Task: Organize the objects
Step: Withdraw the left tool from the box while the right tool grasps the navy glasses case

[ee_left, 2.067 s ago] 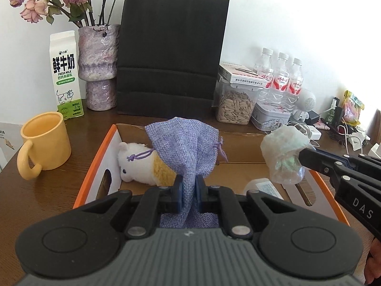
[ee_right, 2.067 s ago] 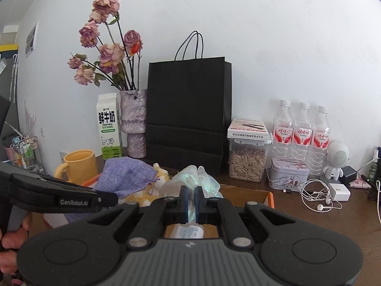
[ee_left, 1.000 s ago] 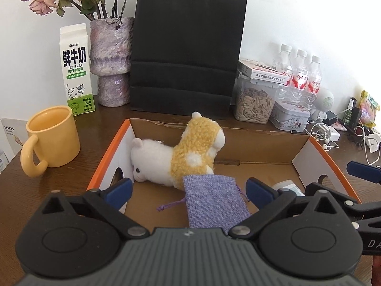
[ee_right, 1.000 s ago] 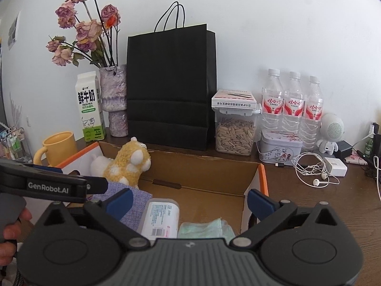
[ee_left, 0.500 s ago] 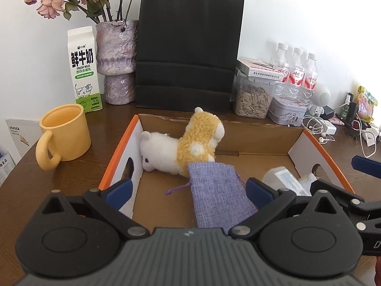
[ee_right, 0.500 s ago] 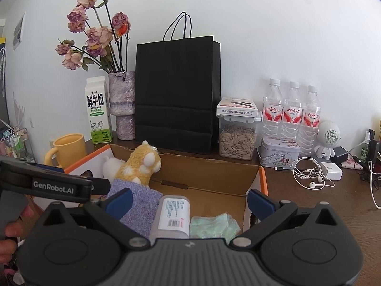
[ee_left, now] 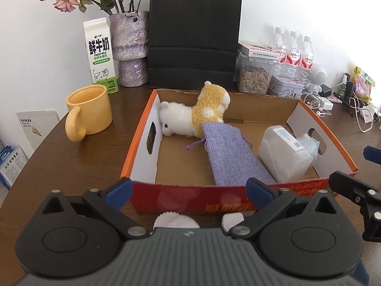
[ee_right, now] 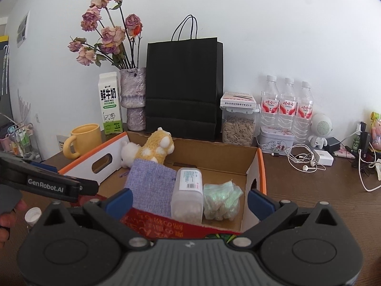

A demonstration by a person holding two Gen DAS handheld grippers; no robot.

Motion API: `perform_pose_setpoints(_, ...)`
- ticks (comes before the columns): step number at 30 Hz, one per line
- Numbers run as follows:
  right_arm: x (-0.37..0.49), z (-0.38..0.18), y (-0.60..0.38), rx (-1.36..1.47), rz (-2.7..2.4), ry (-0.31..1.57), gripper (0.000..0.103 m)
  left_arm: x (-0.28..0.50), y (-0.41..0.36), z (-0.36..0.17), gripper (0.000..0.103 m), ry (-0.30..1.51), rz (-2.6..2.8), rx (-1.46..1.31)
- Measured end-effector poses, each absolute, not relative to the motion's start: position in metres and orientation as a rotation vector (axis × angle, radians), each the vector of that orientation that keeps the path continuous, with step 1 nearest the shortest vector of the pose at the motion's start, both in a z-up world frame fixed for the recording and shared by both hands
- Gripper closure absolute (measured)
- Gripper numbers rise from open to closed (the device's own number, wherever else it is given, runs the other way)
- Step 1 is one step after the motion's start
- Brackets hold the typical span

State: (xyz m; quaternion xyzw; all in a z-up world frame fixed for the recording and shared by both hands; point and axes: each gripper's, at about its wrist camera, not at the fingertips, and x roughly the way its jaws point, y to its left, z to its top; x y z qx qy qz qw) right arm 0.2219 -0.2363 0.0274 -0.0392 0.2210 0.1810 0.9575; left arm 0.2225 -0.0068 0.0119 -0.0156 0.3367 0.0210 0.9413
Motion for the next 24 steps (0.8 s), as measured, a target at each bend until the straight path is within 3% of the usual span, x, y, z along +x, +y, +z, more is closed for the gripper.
perform_pose_setpoints(24, 0.145, -0.022, -0.243, -0.167, 0.344, 0.641, 0.000, 0.138, 0.024, -0.015, 0.000, 0.781, 0.090, -0.020)
